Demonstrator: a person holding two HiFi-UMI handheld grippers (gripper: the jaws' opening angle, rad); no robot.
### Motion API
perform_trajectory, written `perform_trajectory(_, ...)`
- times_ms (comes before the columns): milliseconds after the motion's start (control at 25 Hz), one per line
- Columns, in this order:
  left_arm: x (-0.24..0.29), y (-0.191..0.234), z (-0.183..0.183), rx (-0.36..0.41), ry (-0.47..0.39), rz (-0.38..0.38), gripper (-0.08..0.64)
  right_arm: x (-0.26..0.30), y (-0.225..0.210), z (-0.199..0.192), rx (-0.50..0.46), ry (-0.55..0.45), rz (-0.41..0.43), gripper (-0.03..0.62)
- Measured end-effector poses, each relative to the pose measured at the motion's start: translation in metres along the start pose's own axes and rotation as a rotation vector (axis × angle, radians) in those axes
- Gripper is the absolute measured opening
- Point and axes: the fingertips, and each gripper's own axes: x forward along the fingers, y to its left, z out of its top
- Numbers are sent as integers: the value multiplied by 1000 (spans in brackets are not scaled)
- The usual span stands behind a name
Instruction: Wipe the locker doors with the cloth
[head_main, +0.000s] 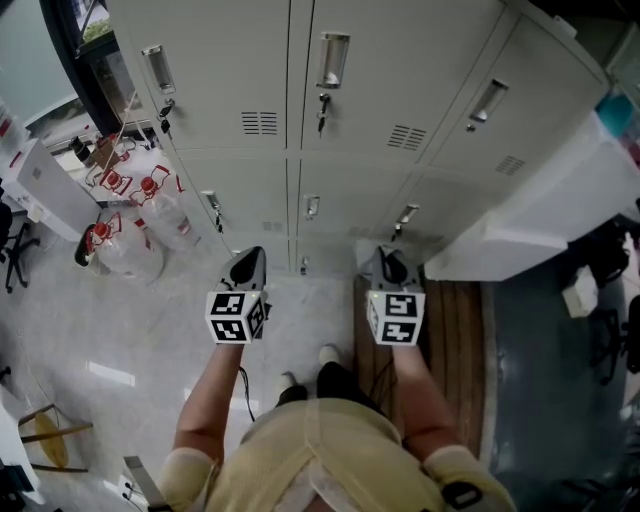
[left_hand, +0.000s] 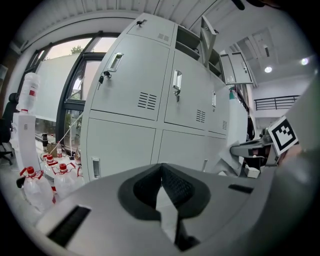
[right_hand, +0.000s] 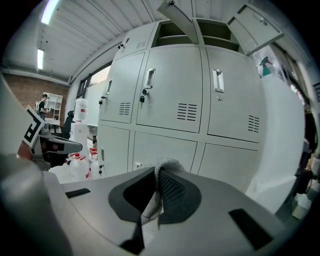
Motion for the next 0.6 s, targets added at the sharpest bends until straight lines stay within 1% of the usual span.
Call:
perform_trajectory(400,-11,0,3,13,-10,0,2,-6,41,11,14,-24,63,5)
perform_trajectory(600,-19,4,5,9,-14,19,2,-6,61,15,22,-28,101,5)
